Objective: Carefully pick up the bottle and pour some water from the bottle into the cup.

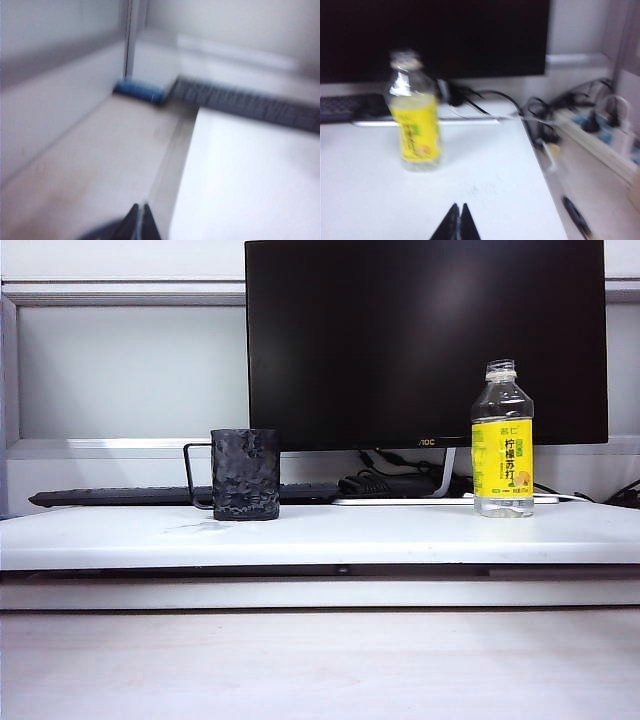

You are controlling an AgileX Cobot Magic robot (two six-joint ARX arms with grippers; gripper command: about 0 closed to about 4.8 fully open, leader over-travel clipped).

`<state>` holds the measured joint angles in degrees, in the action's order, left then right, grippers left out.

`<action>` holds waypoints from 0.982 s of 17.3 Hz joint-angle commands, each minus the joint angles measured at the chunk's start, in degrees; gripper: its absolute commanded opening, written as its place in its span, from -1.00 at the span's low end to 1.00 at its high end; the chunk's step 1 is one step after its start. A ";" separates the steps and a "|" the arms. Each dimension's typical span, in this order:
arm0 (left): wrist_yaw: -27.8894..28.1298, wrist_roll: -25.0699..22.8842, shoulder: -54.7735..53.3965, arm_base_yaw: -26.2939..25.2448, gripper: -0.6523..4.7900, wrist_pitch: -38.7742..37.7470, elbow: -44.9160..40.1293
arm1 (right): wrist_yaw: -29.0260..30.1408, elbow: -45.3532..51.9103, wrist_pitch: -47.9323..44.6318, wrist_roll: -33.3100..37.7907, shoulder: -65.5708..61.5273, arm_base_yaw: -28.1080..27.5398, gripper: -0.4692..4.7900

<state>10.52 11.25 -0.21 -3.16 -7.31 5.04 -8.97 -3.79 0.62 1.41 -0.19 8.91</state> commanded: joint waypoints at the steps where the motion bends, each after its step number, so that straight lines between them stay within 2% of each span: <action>1: -0.31 -0.11 0.00 -0.09 -0.77 0.55 -3.37 | -0.04 2.08 -0.44 0.09 0.02 -1.60 -0.79; 3: -0.46 -0.09 0.00 -0.09 -0.77 -2.40 -4.50 | -0.04 3.34 1.55 0.07 0.04 -1.57 -0.79; 6: -1.55 -0.28 0.00 -0.09 -0.77 -1.84 -4.50 | 0.00 3.34 9.09 0.09 0.04 -1.49 -0.79; 12: -1.70 -0.31 -0.02 -0.09 -0.77 -2.49 -4.50 | 0.15 3.32 9.44 0.09 -0.96 -1.46 -0.79; 17: -4.48 -0.28 0.00 -0.07 -0.77 -2.38 -4.50 | 0.39 3.34 9.35 0.09 -0.50 -1.22 -0.79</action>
<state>7.16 11.22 -0.21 -3.16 -8.95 0.56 -8.78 -0.64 9.80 1.48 -0.71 7.66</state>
